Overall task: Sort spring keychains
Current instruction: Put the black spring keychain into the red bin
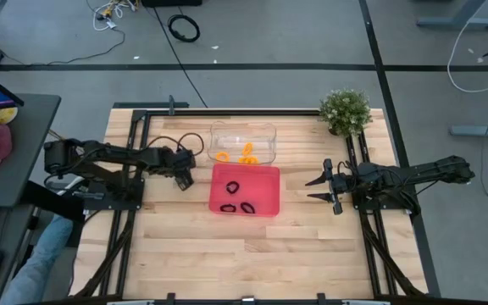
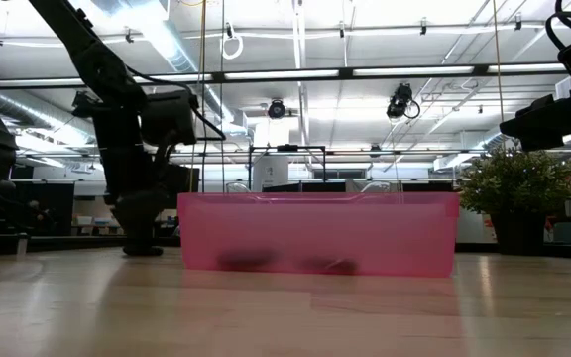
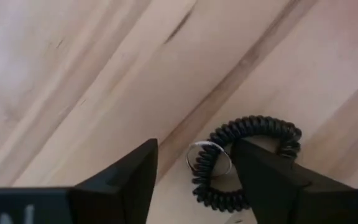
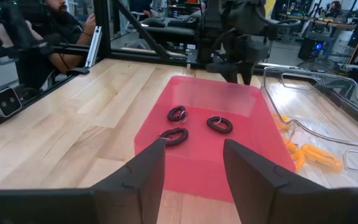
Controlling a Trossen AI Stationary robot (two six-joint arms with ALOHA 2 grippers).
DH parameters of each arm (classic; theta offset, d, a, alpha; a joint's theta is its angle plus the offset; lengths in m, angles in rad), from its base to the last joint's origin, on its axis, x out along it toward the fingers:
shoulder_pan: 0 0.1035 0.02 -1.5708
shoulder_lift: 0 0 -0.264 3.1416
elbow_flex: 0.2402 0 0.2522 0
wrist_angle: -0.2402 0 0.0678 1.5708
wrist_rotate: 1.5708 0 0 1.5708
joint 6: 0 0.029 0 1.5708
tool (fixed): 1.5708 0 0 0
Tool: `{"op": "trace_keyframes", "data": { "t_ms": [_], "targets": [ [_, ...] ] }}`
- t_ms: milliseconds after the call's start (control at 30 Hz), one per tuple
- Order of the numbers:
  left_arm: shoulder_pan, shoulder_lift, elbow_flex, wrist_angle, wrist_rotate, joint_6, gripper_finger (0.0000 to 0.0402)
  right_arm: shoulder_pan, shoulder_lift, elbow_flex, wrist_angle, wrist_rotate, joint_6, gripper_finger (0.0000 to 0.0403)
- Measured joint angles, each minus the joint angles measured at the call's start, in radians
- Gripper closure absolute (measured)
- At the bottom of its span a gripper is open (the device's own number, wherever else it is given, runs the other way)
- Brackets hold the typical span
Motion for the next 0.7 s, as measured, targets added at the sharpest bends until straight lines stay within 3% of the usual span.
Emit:
{"op": "trace_keyframes", "data": {
  "t_ms": [133, 267, 400, 700],
  "targets": [
    [0.020, -0.013, 0.007, -0.022, 0.020, 0.022, 0.0240, 0.000, 0.000, 0.000, -0.001, 0.000, 0.000, 0.0237],
    [0.010, -0.009, 0.037, -0.032, 0.077, 0.061, 0.0369, 0.000, 0.000, 0.000, -0.002, 0.000, 0.000, 0.0237],
    [-0.049, -0.005, 0.068, -0.045, 0.043, 0.069, 0.0389, 0.000, 0.000, 0.000, -0.001, 0.000, 0.000, 0.0237],
    [-0.222, -0.029, 0.212, -0.081, -0.104, 0.110, 0.0391, 0.000, 0.000, 0.000, 0.000, 0.000, 0.000, 0.0237]
  ]
}}
